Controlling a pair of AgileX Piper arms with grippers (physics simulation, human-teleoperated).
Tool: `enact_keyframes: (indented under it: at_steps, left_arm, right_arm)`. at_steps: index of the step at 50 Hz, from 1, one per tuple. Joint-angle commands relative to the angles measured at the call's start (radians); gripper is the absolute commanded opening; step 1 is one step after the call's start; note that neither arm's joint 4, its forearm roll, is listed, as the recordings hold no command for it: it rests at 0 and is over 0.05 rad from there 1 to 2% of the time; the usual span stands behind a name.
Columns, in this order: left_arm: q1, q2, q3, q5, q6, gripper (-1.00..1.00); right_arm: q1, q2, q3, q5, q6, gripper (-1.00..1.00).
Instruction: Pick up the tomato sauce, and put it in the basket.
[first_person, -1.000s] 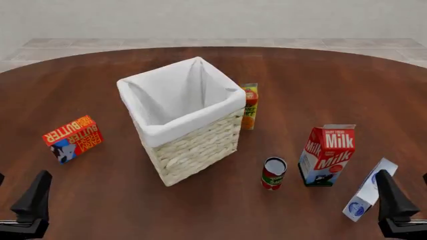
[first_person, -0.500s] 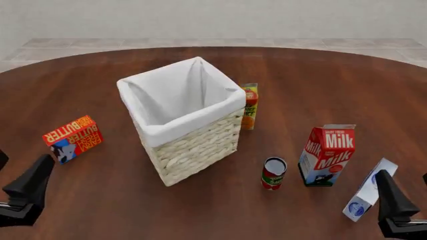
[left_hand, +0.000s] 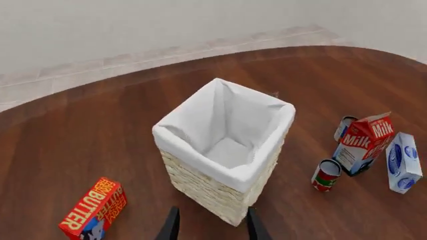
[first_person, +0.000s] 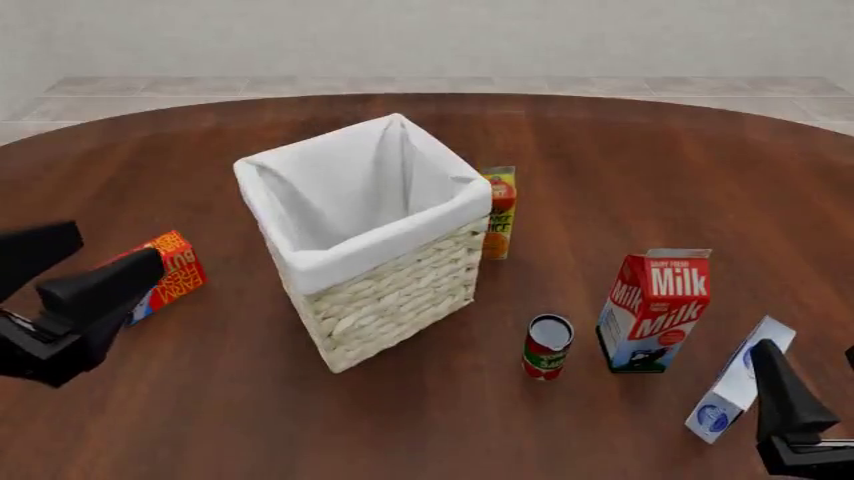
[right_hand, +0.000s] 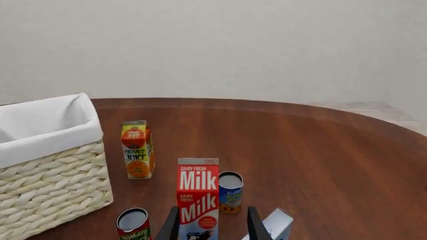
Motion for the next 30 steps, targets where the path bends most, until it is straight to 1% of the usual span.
enact_keyframes:
  at_steps: [1,3,4,7,10,11,13,16,18,26,30]
  left_arm:
    - [-0.136,0.144,-0.143,0.09,-0.012,1.0]
    - [-0.177,0.182,-0.16,0.093,-0.02,1.0]
    - [-0.192,0.205,-0.162,0.093,0.005,1.0]
    - [-0.209,0.238,-0.178,0.084,0.004,1.0]
    - [-0.252,0.287,-0.201,0.08,-0.025,1.0]
    - [-0.256,0.298,-0.209,0.08,-0.04,1.0]
    - [-0.253,0.311,-0.22,0.075,-0.027,1.0]
    - [-0.266,0.342,-0.233,0.068,-0.029,1.0]
    - [-0.286,0.374,-0.252,0.068,-0.048,1.0]
    - [-0.307,0.446,-0.299,0.046,-0.03,1.0]
    - [-0.336,0.497,-0.321,0.026,-0.04,1.0]
  right_arm:
    - [0.0,0.005,0.001,-0.006,0.0,1.0]
    - [0.0,0.006,0.001,-0.007,0.0,1.0]
    - [0.0,0.007,0.001,-0.008,0.0,1.0]
    - [0.0,0.006,0.001,-0.008,0.0,1.0]
    - [0.0,0.007,0.001,-0.008,0.0,1.0]
    - [0.0,0.008,0.002,-0.01,0.0,1.0]
    - [0.0,0.008,0.002,-0.01,0.0,1.0]
    - [0.0,0.008,0.001,-0.009,0.0,1.0]
    - [0.0,0.008,0.001,-0.009,0.0,1.0]
    - [0.0,0.005,0.0,-0.006,0.0,1.0]
    - [0.0,0.005,0.0,-0.006,0.0,1.0]
